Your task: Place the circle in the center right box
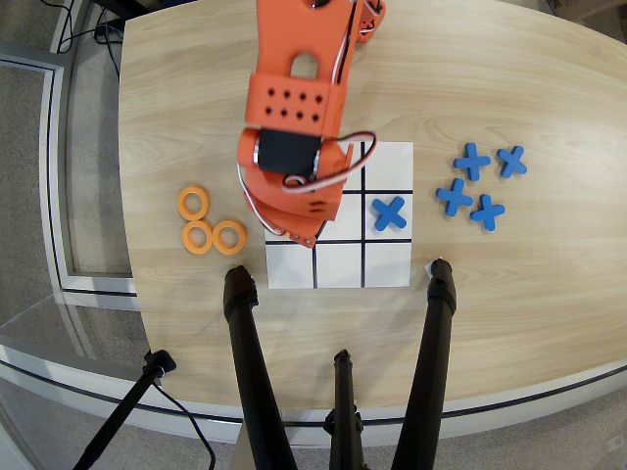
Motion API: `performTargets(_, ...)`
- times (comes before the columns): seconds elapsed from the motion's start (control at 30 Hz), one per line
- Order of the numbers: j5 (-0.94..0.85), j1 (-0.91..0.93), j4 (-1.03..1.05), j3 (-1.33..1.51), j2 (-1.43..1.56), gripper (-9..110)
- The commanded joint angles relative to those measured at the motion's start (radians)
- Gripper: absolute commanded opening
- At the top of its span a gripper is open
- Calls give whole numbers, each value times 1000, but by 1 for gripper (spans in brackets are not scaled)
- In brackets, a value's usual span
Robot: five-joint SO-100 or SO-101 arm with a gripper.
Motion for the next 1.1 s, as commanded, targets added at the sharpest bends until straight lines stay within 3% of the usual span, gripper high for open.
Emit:
performTargets(0.0, -18, -17, 55, 55, 207, 7)
performTargets(0.5, -54, -262, 195, 699, 999, 7)
performTargets(1.07, -94, -342, 414, 1155, 1514, 7)
